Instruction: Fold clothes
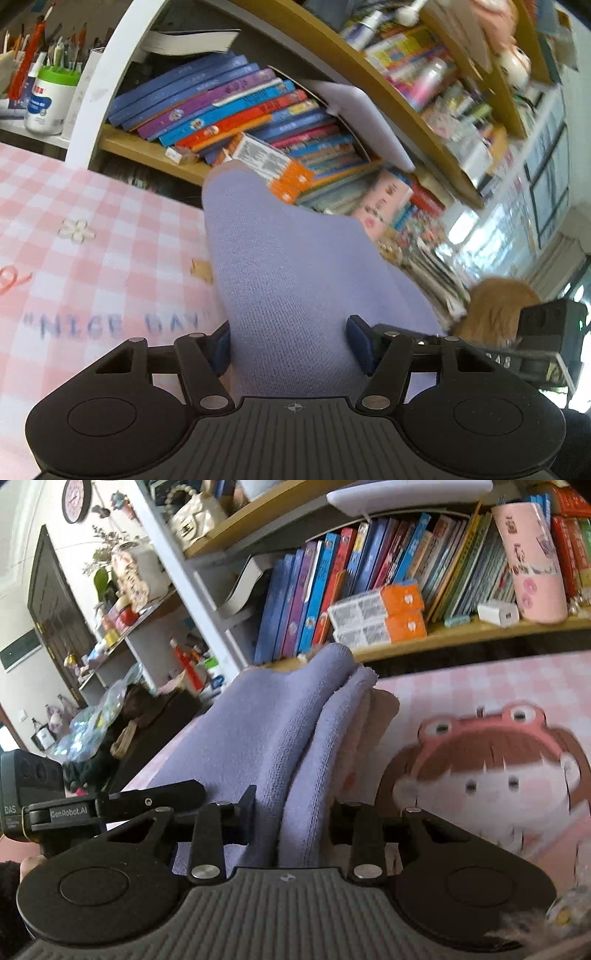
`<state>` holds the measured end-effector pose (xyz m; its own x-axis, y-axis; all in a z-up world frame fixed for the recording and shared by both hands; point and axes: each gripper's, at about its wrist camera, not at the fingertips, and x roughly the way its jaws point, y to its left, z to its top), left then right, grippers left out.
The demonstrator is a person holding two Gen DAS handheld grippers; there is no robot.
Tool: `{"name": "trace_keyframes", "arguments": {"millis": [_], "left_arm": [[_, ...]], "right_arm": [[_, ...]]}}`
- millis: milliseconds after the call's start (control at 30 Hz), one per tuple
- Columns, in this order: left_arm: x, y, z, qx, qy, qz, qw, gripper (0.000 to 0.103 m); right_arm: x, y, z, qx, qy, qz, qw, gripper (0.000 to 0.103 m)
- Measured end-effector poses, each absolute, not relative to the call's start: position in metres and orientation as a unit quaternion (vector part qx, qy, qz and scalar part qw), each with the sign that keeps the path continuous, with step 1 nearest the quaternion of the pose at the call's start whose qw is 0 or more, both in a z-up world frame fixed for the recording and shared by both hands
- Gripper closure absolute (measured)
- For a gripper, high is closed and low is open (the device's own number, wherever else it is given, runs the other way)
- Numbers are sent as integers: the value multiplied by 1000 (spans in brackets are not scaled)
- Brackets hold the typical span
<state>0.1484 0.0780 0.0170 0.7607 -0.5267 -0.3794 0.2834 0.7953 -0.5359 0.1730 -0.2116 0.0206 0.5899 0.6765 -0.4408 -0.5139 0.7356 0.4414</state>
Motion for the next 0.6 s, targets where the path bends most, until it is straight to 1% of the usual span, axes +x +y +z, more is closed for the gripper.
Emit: {"name": "trace_keyframes", "arguments": {"millis": [200, 367, 600], "left_arm": [[203, 85, 11, -242, 256, -206, 913, 41], [237, 86, -1, -245, 246, -195, 917, 41], [267, 87, -17, -252, 249, -186, 916, 41]], "right_arm": [[228, -204, 27, 144, 290, 331, 886, 72], [270, -201, 18, 146, 292, 326, 887, 72], [304, -199, -1, 142, 294, 323, 888, 72]]}}
